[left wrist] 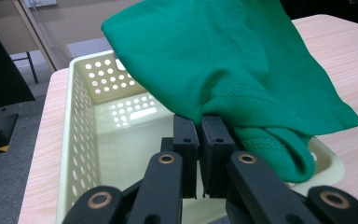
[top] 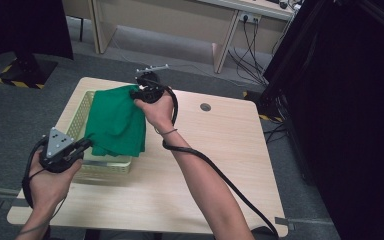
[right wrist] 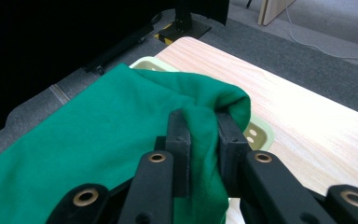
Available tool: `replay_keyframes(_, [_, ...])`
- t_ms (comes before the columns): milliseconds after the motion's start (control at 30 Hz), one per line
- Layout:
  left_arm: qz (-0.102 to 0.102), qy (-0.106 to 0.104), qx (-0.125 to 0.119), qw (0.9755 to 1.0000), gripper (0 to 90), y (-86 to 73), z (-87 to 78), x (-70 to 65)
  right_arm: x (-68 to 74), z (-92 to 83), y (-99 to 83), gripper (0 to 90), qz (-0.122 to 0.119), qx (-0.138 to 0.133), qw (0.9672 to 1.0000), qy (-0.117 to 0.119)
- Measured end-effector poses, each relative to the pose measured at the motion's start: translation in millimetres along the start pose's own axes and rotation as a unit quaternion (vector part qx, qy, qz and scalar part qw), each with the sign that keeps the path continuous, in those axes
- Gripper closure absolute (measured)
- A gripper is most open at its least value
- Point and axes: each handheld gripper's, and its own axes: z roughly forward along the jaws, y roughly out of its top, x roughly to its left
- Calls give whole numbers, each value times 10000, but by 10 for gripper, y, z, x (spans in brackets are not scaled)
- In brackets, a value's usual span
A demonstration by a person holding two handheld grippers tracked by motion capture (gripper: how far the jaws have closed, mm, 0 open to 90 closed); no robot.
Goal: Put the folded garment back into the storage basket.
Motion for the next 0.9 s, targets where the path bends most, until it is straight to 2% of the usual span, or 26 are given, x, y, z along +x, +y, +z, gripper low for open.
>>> replay_keyframes(900, [-57,118,25,9999,862,-51,-54,73,95,67,0,787,-24,43,10000,61])
